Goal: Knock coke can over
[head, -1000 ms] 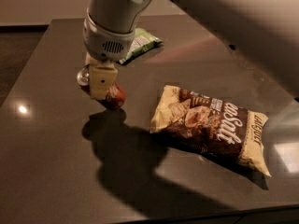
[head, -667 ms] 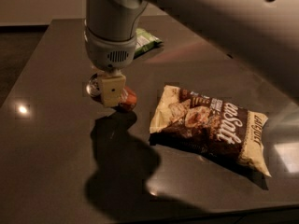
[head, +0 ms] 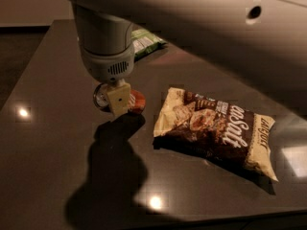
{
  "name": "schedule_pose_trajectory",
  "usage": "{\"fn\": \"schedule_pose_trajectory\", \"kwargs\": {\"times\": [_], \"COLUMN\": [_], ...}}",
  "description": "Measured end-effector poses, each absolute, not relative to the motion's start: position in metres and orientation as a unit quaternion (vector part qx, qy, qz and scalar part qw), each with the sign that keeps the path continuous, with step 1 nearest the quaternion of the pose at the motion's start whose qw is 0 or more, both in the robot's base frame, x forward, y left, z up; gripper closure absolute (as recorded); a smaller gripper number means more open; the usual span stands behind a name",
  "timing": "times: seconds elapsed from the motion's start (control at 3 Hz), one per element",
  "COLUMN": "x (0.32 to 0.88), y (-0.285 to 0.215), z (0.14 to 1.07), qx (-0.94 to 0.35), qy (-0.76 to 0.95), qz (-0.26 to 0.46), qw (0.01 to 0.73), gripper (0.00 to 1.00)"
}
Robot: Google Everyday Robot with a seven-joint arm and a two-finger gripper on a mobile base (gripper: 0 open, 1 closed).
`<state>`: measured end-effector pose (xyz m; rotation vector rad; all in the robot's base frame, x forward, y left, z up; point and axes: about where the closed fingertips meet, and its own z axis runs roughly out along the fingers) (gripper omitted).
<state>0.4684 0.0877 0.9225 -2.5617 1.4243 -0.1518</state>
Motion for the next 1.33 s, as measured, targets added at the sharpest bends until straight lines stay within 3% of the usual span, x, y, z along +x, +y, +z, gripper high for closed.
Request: {"fn": "schedule_pose_trajectory", "kwargs": {"times": [0.67,1.0,1.33], "x": [0.455,0.45,0.45], "y": [0.095,0.098,0.099], "z": [0.911,0.9,0.9], "qx": [-0.892,-0.901,-0.901], "qy": [0.438,0.422,0.422], "qz": [-0.072,-0.066,-0.066], "qw": [0.088,0.07,0.07], "gripper": [0.13,0.0,0.0]}}
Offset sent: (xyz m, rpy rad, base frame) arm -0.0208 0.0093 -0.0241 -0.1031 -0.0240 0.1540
